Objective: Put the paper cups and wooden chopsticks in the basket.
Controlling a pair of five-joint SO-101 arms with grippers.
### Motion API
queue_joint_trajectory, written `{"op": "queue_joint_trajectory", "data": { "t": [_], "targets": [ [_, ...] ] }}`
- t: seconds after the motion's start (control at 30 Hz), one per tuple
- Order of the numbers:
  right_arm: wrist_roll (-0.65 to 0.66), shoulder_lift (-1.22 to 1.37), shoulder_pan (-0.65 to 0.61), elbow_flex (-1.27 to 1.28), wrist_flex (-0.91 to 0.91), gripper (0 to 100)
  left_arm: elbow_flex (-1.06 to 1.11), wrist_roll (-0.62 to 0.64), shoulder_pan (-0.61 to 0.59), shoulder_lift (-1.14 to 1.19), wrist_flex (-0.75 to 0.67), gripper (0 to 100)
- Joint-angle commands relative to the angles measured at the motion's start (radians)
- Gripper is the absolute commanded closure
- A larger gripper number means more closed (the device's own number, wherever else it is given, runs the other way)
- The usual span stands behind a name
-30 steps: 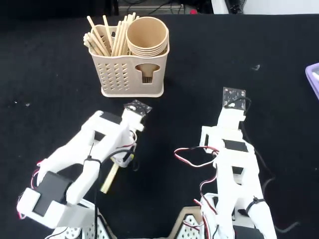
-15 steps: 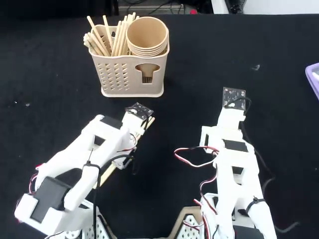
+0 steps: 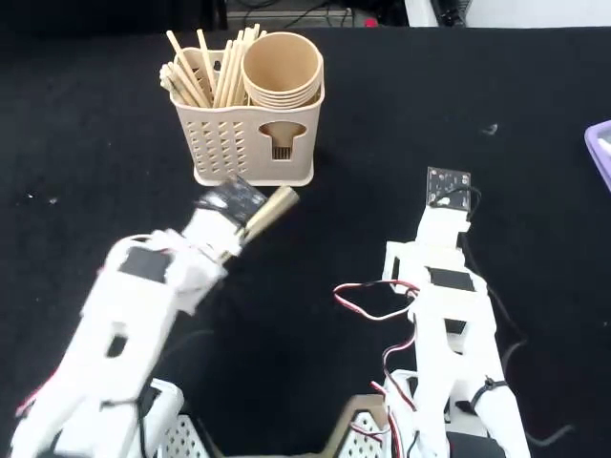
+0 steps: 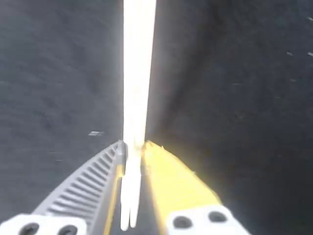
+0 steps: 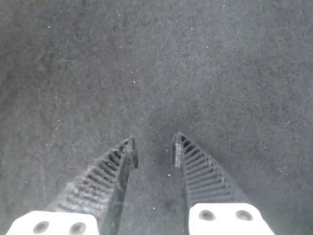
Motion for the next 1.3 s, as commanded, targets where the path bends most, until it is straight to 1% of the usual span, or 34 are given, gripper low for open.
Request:
{"op": "queue_joint_trajectory", "data": {
  "t": [0.0, 0.1, 0.17, 0.27, 0.37, 0.5, 0.53, 0.6, 0.77, 0.9, 1.03, 1.1, 1.17, 1.27],
  "targets": [
    [0.002, -0.022, -0.011, -0.005, -0.020, 87.1, -0.015, -0.025, -0.051, -0.227, -0.002, 97],
    [0.002, -0.022, -0.011, -0.005, -0.020, 87.1, -0.018, -0.018, -0.044, -0.416, -0.008, 97],
    [0.002, -0.022, -0.011, -0.005, -0.020, 87.1, -0.012, 0.034, -0.042, -0.529, -0.012, 97],
    [0.002, -0.022, -0.011, -0.005, -0.020, 87.1, 0.039, 0.060, -0.042, -0.617, -0.014, 97],
    [0.002, -0.022, -0.011, -0.005, -0.020, 87.1, 0.099, 0.058, -0.051, -0.594, -0.014, 94],
    [0.002, -0.022, -0.011, -0.004, -0.020, 87.1, 0.124, 0.058, -0.053, -0.459, -0.014, 77],
    [0.002, -0.022, -0.011, -0.004, -0.020, 87.1, 0.108, 0.058, -0.053, -0.408, -0.014, 74],
    [0.002, -0.022, -0.011, -0.004, -0.020, 87.1, 0.059, 0.055, -0.053, -0.298, -0.014, 73],
    [0.002, -0.022, -0.011, -0.004, -0.020, 87.1, -0.122, -0.077, -0.067, 0.028, -0.002, 75],
    [0.002, -0.022, -0.011, -0.004, -0.018, 87.1, -0.213, -0.201, -0.153, 0.221, -0.002, 75],
    [0.002, -0.022, -0.011, -0.004, -0.020, 87.1, -0.243, -0.347, -0.257, 0.308, -0.012, 75],
    [0.002, -0.022, -0.011, -0.004, -0.020, 87.1, -0.251, -0.417, -0.291, 0.339, -0.012, 75],
    [0.002, -0.022, -0.011, -0.004, -0.020, 87.1, -0.248, -0.474, -0.305, 0.362, -0.012, 75],
    [0.002, -0.022, -0.011, -0.004, -0.020, 87.1, -0.251, -0.520, -0.309, 0.402, -0.015, 75]
  ]
}}
